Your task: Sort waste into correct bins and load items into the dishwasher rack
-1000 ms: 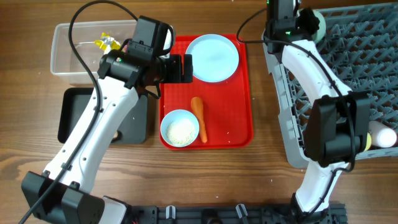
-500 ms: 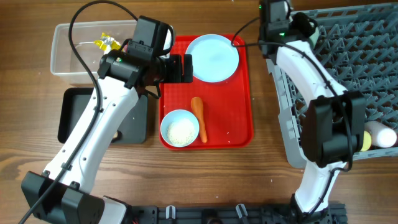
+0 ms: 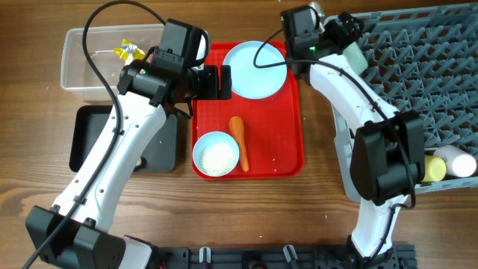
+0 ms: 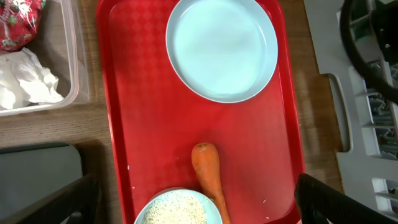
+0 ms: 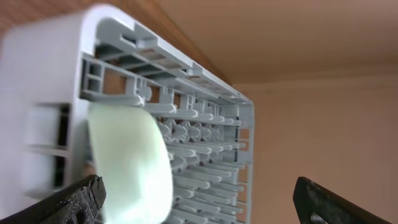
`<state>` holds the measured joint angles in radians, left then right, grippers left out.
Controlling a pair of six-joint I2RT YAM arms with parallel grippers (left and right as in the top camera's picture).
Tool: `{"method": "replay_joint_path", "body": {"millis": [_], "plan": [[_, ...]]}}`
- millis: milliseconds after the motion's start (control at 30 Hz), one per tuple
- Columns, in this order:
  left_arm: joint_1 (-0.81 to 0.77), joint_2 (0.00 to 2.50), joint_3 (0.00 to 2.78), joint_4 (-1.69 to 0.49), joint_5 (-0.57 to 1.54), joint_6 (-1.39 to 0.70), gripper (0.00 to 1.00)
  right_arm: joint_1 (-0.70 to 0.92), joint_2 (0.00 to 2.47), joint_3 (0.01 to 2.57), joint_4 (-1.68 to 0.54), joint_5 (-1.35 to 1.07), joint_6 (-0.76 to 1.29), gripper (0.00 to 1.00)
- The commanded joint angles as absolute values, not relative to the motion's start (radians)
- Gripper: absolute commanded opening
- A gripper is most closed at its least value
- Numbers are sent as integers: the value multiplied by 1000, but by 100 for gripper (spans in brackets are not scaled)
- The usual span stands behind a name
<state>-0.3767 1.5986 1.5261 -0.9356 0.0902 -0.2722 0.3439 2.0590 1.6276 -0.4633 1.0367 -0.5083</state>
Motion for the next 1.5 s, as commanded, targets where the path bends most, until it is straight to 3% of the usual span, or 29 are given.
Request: {"method": "replay_joint_path", "body": {"millis": [0,67,200,367,467,633,767,900,1000,1200,1367,1467], "plan": [[-375,1603,1530,-933,84,-277,100,392,2069,1629,-467,1009,-362,100],[-375,1603,1530,-934,84,-277,100,418,2030,1629,-494,905,-247,100],[-375,1603,1530,-934,84,-277,100,411,1876,1629,-632,424,-7,100],[-375,1603,1530,-954,78,-266,100,411,1742,1629,-764,-21,2,100],[-375,1604,1515,-1030,69,-266,100,408,1699,1629,-805,-38,3,98],[-424,1605,1407,-1083,103,-266,79,284,1641,1629,-793,-38,86,90],[-579,1605,1324,-1069,121,-266,76,126,1639,1629,-833,-40,86,84],[-722,1605,1222,-1013,46,-282,60,10,1639,1628,-889,-117,85,82],[-768,1605,1126,-934,4,-336,50,-7,1639,1628,-920,-124,78,81],[-770,1605,971,-729,-55,-390,38,-7,1639,1628,-936,-128,79,81],[-770,1609,941,-670,-74,-402,23,-7,1639,1628,-940,-128,79,80],[-770,1621,917,-640,-81,-402,19,-7,1639,1628,-945,-128,79,80]]}}
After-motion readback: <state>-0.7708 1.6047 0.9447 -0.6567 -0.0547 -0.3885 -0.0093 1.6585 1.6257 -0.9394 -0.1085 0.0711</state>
